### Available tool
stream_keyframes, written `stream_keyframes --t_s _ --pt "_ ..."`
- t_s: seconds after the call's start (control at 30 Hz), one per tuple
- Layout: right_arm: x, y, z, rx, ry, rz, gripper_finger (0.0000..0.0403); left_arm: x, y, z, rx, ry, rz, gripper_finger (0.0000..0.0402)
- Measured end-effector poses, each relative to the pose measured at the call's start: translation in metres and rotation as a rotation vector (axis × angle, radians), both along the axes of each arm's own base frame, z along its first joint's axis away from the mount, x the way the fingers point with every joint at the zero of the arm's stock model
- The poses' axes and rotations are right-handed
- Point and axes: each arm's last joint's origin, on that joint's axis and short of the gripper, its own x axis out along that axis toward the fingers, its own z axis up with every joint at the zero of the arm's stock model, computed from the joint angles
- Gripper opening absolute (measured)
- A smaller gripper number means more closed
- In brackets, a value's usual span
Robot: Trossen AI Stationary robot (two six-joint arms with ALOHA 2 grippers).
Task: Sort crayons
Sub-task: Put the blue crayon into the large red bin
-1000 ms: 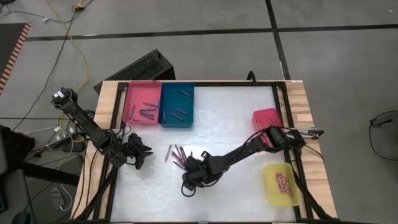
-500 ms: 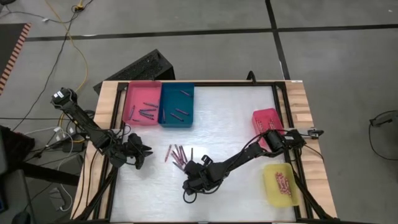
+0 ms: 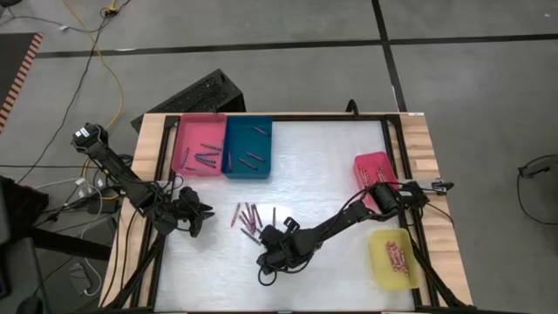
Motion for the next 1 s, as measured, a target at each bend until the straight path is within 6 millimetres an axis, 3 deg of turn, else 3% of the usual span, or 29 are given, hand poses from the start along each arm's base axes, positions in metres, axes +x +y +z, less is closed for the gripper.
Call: stream_keyframes --t_s 0.1,0.27,0.7,1.0 --pt "-0.001 0.002 0.000 -0.003 -0.004 0.003 0.0006 0.000 0.000 0.000 0.000 0.000 0.000 0.0102" --pt "-0.001 0.003 0.001 -0.003 -0.009 0.005 0.0009 0.000 0.000 0.000 -0.003 -0.001 0.002 0.0102" --pt "0.006 0.019 0.025 0.024 -0.051 0.091 0.0003 0.000 0.000 0.000 -0.006 -0.001 0.004 0.0102" --pt "0.014 0.015 0.040 -0.038 -0.102 0.100 0.0003 0.000 0.000 0.000 -0.006 -0.001 0.004 0.0102"
